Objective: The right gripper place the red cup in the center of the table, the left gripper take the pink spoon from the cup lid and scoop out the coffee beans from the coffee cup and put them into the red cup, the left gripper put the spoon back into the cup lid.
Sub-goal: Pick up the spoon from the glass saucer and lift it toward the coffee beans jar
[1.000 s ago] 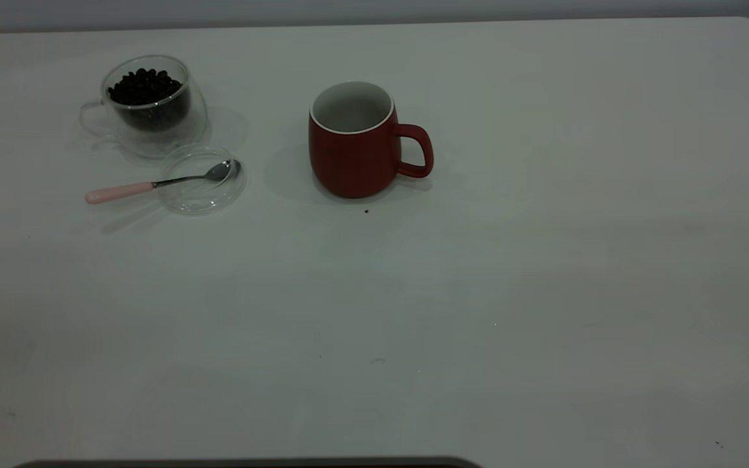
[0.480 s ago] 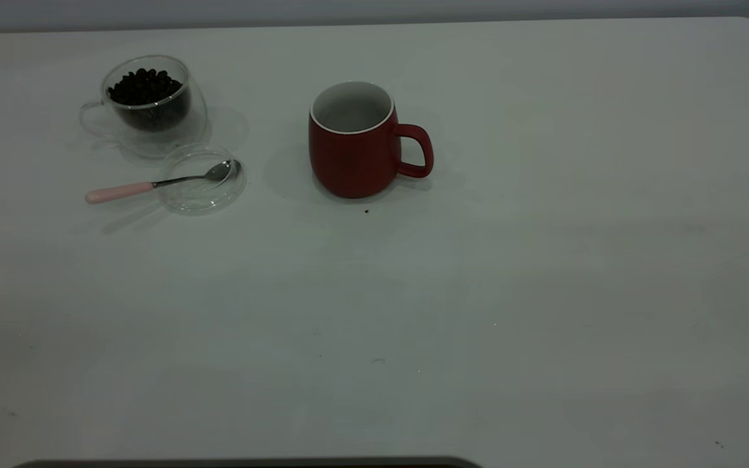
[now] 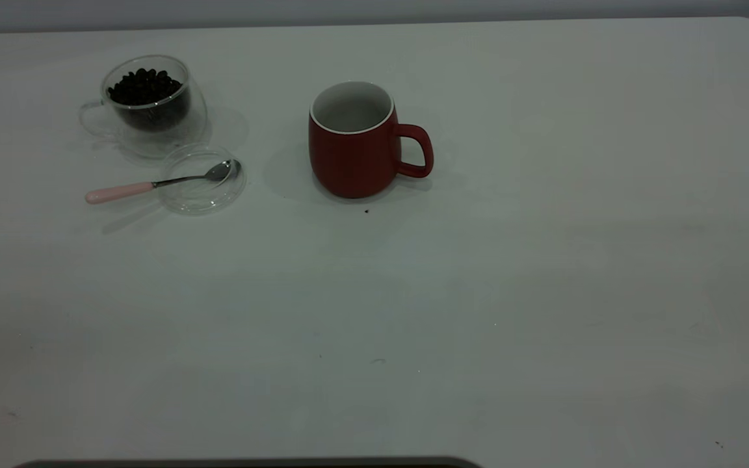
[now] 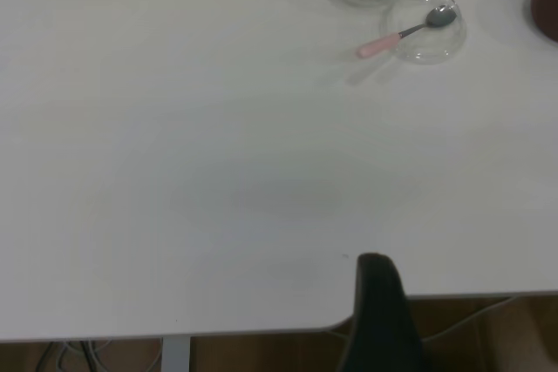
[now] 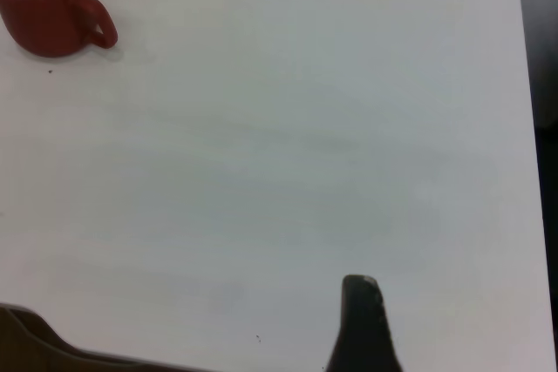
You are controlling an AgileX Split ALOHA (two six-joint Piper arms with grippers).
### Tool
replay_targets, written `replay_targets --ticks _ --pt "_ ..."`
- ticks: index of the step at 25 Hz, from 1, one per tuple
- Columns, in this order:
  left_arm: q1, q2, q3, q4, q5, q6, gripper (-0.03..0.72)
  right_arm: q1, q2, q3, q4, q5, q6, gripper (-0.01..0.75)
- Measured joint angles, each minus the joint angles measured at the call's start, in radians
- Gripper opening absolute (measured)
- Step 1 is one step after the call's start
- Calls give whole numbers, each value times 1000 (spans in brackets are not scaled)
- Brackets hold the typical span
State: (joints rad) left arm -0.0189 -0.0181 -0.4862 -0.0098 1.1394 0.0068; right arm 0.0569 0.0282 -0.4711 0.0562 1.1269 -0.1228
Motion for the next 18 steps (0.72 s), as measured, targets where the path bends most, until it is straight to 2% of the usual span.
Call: replay_targets --ticks 4,7,14,18 --pt "0 3 -2 0 -5 -7 556 0 0 0 0 0 0 590" --pt "0 70 -48 -7 -49 -30 556 0 0 0 0 0 0 590" --pt "0 515 -294 -101 -124 59 566 0 0 0 0 0 0 590" --pt "0 769 -403 -168 -193 96 618 0 0 0 0 0 0 590"
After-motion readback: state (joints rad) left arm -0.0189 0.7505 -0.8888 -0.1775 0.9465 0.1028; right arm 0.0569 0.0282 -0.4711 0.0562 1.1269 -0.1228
